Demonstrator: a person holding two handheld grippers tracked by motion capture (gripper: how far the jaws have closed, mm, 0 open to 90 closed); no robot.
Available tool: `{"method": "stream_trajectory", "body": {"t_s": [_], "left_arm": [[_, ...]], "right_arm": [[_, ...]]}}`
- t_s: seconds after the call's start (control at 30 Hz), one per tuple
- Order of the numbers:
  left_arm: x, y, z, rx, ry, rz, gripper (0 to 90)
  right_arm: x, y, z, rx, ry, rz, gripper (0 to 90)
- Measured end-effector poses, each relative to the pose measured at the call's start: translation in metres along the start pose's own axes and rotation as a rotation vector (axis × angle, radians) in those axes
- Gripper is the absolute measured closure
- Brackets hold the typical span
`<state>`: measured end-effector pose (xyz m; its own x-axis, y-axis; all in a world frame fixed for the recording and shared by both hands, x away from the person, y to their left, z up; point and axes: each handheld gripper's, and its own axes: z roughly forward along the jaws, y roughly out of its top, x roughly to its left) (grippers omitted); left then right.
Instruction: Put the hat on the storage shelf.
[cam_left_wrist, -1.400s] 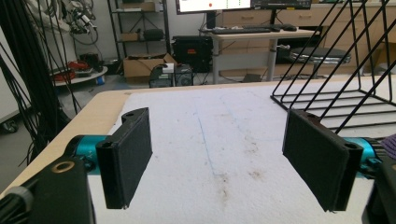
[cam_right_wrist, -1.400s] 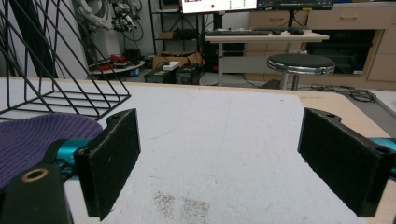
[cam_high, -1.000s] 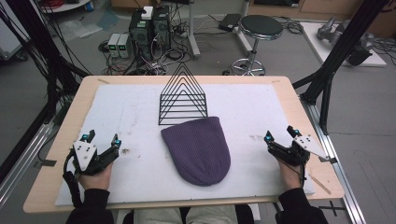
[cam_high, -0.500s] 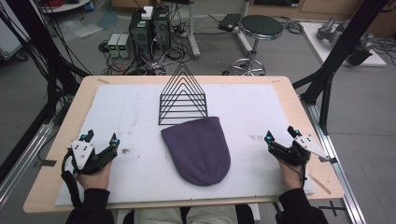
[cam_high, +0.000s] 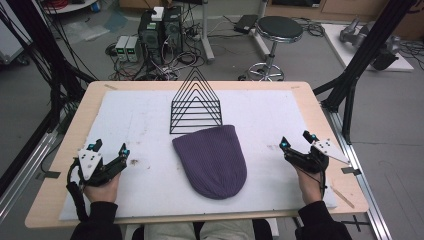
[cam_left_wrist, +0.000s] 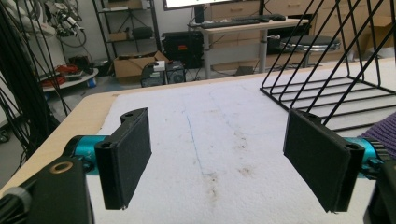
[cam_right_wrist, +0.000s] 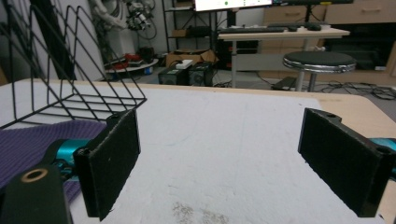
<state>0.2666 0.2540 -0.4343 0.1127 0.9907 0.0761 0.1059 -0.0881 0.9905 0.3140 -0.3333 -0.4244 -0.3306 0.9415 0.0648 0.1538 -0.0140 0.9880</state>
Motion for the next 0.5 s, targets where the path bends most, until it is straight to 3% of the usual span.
{"method": "stream_trajectory", "body": {"t_s": [0.27, 0.5], "left_arm": [[-0.001, 0.0, 0.0, -0.006, -0.014, -0.008, 23.6], [-0.003, 0.001, 0.003, -0.012, -0.026, -0.007, 23.6]], "right_arm": [[0.01, 0.009, 0.01, 0.029, 0.126, -0.063, 12.1], [0.013, 0.014, 0.023, 0.066, 0.222, -0.05, 12.1]]}}
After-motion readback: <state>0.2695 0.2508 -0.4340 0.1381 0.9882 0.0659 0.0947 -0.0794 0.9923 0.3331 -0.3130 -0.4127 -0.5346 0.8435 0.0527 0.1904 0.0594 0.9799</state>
